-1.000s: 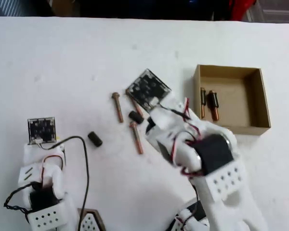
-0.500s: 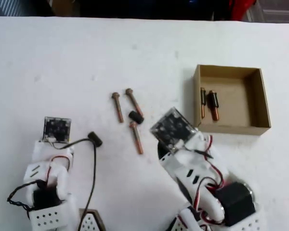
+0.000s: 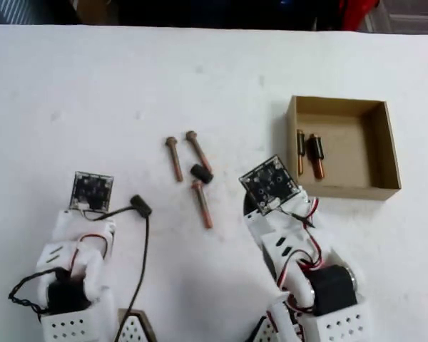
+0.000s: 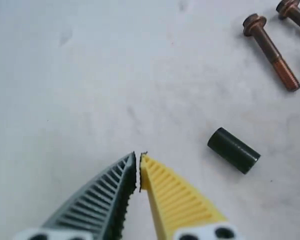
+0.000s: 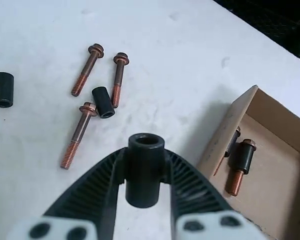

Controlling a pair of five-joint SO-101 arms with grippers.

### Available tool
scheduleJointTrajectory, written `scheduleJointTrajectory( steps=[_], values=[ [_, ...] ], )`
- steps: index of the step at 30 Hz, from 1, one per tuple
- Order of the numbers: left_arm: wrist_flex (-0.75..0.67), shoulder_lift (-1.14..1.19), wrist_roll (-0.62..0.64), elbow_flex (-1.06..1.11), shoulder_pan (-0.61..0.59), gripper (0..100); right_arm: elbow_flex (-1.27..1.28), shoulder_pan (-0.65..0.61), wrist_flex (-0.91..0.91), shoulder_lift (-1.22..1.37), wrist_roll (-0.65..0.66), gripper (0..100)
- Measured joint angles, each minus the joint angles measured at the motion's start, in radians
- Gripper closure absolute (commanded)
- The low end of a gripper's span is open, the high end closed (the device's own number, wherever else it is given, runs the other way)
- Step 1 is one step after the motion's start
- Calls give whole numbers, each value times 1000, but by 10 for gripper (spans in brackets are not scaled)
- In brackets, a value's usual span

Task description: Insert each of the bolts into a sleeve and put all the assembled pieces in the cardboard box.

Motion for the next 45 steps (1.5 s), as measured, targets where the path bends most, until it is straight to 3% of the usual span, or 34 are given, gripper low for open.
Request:
scheduleJointTrajectory(
  steps=[9, 15, 24, 37, 45],
  values=[
    [81, -5, -48, -187, 23, 947, 160, 63, -129, 0, 0, 981],
    [81, -8, -84, -193, 95, 947, 241, 118, -222, 0, -69, 981],
    [81, -8, -109, -193, 103, 976, 270, 118, -233, -6, -86, 981],
    [81, -8, -110, -198, 103, 978, 376, 117, -140, -377, -86, 981],
    [81, 307, -61, -423, 103, 979, 376, 117, -129, -385, -86, 981]
  ],
)
